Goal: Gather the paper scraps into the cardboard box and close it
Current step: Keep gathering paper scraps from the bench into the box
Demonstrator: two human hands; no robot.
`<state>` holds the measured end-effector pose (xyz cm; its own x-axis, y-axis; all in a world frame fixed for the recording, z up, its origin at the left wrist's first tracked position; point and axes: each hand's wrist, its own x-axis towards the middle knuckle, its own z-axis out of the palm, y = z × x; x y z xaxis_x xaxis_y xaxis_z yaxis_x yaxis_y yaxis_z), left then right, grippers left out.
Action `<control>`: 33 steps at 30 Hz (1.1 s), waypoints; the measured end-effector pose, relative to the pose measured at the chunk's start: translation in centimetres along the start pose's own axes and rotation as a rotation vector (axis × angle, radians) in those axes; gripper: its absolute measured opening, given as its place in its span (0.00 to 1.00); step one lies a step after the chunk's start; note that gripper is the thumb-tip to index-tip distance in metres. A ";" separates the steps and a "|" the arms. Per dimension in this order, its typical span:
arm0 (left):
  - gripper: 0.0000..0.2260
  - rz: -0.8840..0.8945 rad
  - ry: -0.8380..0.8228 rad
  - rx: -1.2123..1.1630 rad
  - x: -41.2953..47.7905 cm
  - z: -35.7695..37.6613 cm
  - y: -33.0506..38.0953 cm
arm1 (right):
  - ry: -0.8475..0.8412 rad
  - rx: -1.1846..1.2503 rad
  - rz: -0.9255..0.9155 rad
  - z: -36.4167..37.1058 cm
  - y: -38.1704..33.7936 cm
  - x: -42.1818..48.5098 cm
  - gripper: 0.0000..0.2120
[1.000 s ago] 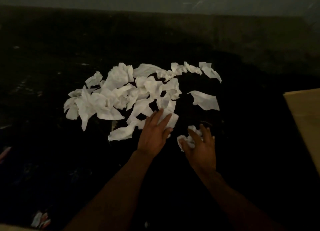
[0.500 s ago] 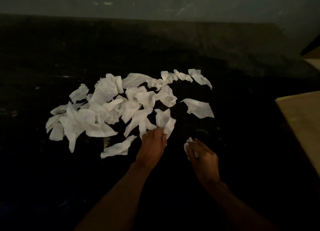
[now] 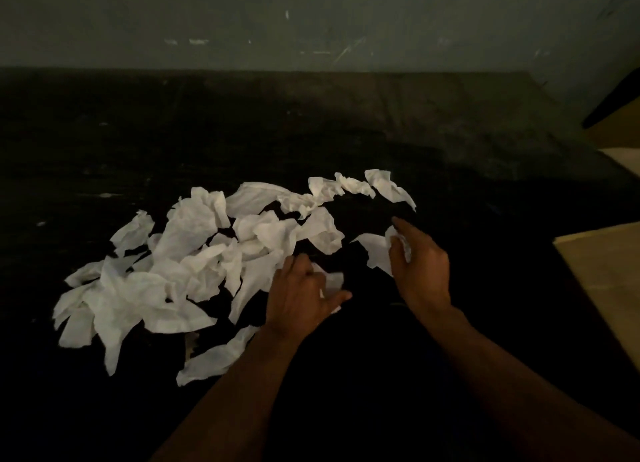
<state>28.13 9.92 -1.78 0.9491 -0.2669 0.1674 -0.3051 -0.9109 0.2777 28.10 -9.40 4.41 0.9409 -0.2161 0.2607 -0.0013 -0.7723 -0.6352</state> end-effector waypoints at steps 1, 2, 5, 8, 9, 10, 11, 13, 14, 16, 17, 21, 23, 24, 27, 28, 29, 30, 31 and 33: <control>0.24 0.013 -0.002 -0.048 -0.2 0.8 -0.1 | -0.031 -0.047 -0.024 0.9 0.8 0.9 0.20; 0.21 0.006 0.034 -0.130 -0.7 1.6 -0.2 | -0.095 -0.098 -0.029 1.9 1.8 1.5 0.20; 0.09 -0.041 0.165 -0.316 -1.8 3.0 0.0 | -0.362 -0.237 0.011 4.2 4.3 1.7 0.23; 0.11 -0.015 0.185 -0.407 -1.9 3.0 0.2 | -0.409 -0.323 -0.017 5.1 5.1 0.7 0.23; 0.12 0.010 0.189 -0.409 -1.8 2.8 0.2 | -0.388 -0.309 -0.020 5.2 5.0 0.5 0.23; 0.12 0.045 0.191 -0.395 -1.8 2.8 0.1 | -0.362 -0.301 -0.025 5.3 5.0 0.3 0.23; 0.12 0.077 0.189 -0.382 -1.8 2.8 0.1 | -0.329 -0.291 -0.034 5.5 5.0 0.2 0.21; 0.10 0.122 0.210 -0.384 -1.9 3.0 0.1 | -0.244 -0.228 -0.065 6.0 5.2 -0.1 0.16; 0.10 0.140 0.233 -0.389 -2.0 3.0 0.1 | -0.203 -0.183 -0.088 6.3 5.2 -0.3 0.12; 0.17 0.171 0.235 -0.372 -2.3 2.9 0.3 | -0.142 -0.100 -0.124 6.5 5.4 -1.0 0.07; 0.19 0.179 0.199 -0.357 -2.3 2.8 0.3 | -0.126 -0.069 -0.132 6.4 5.4 -1.3 0.06; 0.11 0.146 0.131 -0.305 -2.8 2.7 0.9 | -0.152 -0.003 -0.076 5.2 5.3 -3.1 0.02; 0.09 0.039 0.149 -0.288 -3.3 2.6 1.6 | -0.164 0.039 -0.046 4.2 5.2 -4.3 0.07; 0.07 -0.028 0.144 -0.294 -3.5 2.5 2.0 | -0.181 0.053 -0.042 3.7 5.1 -4.9 0.08; 0.04 -0.166 0.103 -0.371 -3.6 1.3 3.0 | -0.290 0.107 0.012 1.8 4.8 -6.1 0.11; 0.06 -0.188 0.101 -0.393 -3.6 0.6 3.5 | -0.317 0.141 0.072 0.9 4.5 -6.3 0.12; 0.08 -0.196 0.114 -0.407 -3.8 -0.2 3.9 | -0.339 0.163 0.141 0.1 4.1 -6.5 0.13; 0.10 -0.192 0.142 -0.418 -4.1 -1.0 4.4 | -0.350 0.176 0.191 -0.8 3.7 -6.7 0.15; 0.12 -0.183 0.174 -0.432 -4.4 -1.9 5.0 | -0.360 0.186 0.219 -1.7 3.4 -6.8 0.18; 0.13 -0.169 0.231 -0.448 -4.9 -3.8 6.0 | -0.370 0.200 0.209 -3.5 2.7 -7.0 0.23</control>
<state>21.36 6.97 2.63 0.9613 -0.0056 0.2755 -0.2010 -0.6980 0.6873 20.33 -12.05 3.47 0.9849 -0.0997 -0.1415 -0.1730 -0.5968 -0.7835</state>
